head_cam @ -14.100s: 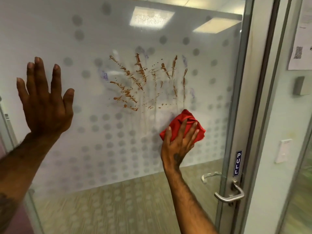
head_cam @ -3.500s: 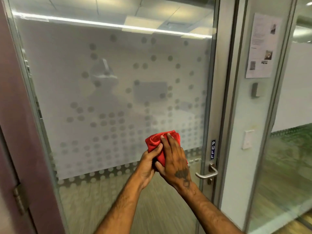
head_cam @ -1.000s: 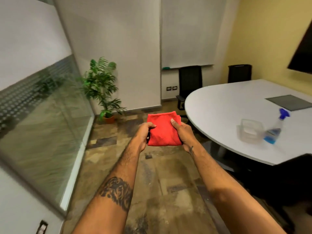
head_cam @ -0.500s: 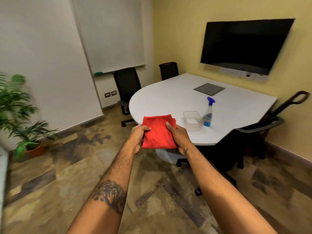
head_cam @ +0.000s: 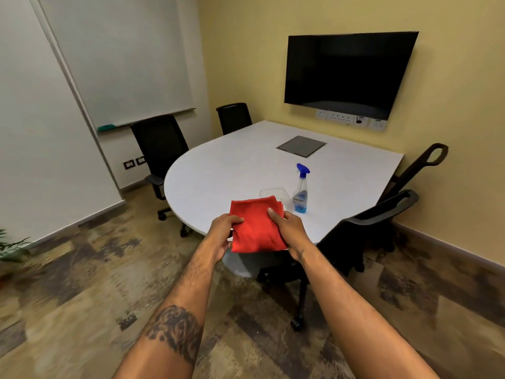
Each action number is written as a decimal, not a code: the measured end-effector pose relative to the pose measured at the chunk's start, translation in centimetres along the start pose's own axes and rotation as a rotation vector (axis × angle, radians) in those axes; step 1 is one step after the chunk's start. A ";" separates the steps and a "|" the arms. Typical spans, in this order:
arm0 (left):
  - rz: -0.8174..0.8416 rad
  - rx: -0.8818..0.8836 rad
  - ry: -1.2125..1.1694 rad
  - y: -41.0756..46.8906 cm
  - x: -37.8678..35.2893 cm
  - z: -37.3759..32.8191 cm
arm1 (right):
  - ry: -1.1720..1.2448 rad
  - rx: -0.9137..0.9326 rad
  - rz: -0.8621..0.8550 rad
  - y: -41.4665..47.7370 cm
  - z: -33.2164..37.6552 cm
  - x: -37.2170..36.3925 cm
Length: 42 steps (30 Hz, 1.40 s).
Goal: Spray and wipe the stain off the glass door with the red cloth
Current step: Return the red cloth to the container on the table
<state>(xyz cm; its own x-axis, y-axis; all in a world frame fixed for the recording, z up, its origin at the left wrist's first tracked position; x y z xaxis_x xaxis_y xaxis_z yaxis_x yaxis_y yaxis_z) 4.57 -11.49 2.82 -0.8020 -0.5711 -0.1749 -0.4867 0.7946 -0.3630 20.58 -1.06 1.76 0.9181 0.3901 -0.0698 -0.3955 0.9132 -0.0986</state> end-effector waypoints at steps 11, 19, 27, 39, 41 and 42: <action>0.078 0.051 0.056 7.6 -7.5 -1.1 | -0.054 -0.062 0.047 11.3 0.3 5.8; 0.072 0.066 0.093 14.7 -10.0 -1.2 | -0.060 -0.118 0.051 17.2 -0.3 8.0; 0.094 0.062 0.132 23.5 -10.8 -3.0 | -0.131 -0.119 0.048 24.5 -0.5 8.2; 0.177 0.150 0.237 33.6 -11.9 -4.0 | -0.233 -0.183 -0.081 32.8 -1.2 8.0; 0.173 0.161 0.247 34.9 -12.1 -3.8 | -0.249 -0.190 -0.086 34.0 -1.2 8.0; 0.170 0.167 0.249 35.6 -12.2 -3.7 | -0.260 -0.197 -0.086 34.6 -1.3 8.0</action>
<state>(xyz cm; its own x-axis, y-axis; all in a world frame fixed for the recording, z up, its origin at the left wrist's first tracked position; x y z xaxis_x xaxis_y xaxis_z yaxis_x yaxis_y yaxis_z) -4.26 24.49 -4.62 -0.9367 -0.3492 -0.0242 -0.2919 0.8174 -0.4966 14.21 33.55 -3.50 0.9141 0.3528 0.1998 -0.2905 0.9136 -0.2845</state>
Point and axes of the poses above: each hand's wrist, its own y-axis towards the middle knuckle, its own x-axis out of the back of the hand, z = x × y, the point moved 6 cm from there along y, towards the middle knuckle, and after that the axes turned 2 degrees about x, right-handed, at the moved point
